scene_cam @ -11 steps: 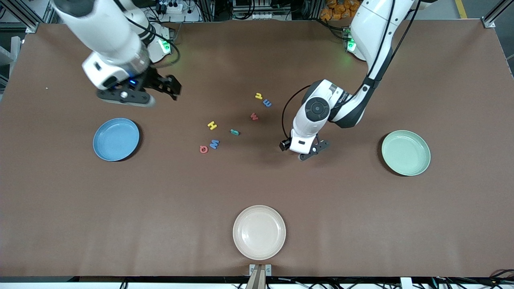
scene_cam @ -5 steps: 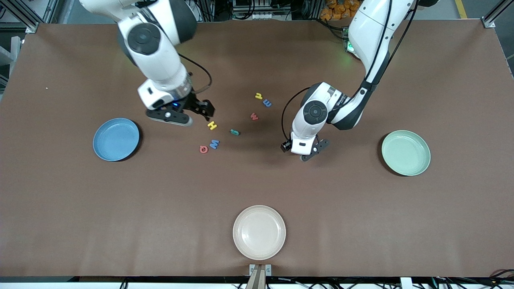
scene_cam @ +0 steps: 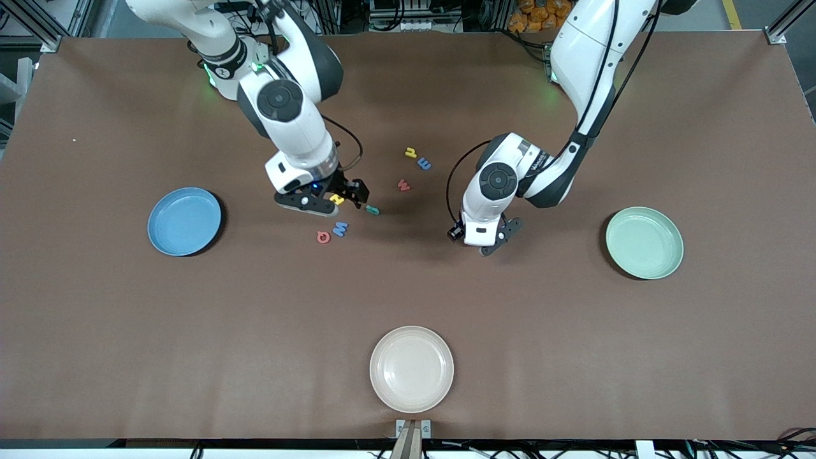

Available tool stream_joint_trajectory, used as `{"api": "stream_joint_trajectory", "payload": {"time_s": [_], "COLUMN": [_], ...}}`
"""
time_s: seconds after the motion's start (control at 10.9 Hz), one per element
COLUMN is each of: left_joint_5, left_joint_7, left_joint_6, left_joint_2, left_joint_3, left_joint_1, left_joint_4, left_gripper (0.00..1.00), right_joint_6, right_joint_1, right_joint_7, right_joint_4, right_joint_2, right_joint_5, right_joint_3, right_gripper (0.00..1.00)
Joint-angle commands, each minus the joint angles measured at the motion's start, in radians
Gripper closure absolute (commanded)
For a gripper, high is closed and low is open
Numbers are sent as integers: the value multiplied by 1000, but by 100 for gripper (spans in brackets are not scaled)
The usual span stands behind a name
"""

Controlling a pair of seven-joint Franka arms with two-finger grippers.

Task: Sort uppercase to blue plate, lowercase to green plate
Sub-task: 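Grasp the blue 6 with the left gripper while the right gripper reaches the teal R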

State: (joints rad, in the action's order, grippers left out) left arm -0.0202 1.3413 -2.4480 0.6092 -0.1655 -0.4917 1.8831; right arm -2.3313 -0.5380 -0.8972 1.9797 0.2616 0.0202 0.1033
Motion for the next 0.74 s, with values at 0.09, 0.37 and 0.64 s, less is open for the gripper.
{"api": "stream_joint_trajectory", "payload": {"time_s": [0.09, 0.37, 0.64], "left_joint_5": [28, 28, 26], "left_joint_7": [77, 121, 150], "left_joint_6": [4, 4, 4], "left_joint_2": [20, 41, 49], "left_joint_3": [6, 6, 6], "left_joint_1": [-13, -15, -22], "left_joint_4": [-24, -50, -55], "left_gripper": [34, 38, 41], "right_joint_6": [-155, -207, -298], "right_joint_1": [-63, -79, -79], "right_joint_7": [-110, -114, -114], "right_joint_4": [-12, 10, 91], "right_joint_2": [129, 179, 183], "right_joint_5": [-25, -46, -100], "right_joint_3": [-5, -7, -7], "right_gripper": [0, 0, 0]}}
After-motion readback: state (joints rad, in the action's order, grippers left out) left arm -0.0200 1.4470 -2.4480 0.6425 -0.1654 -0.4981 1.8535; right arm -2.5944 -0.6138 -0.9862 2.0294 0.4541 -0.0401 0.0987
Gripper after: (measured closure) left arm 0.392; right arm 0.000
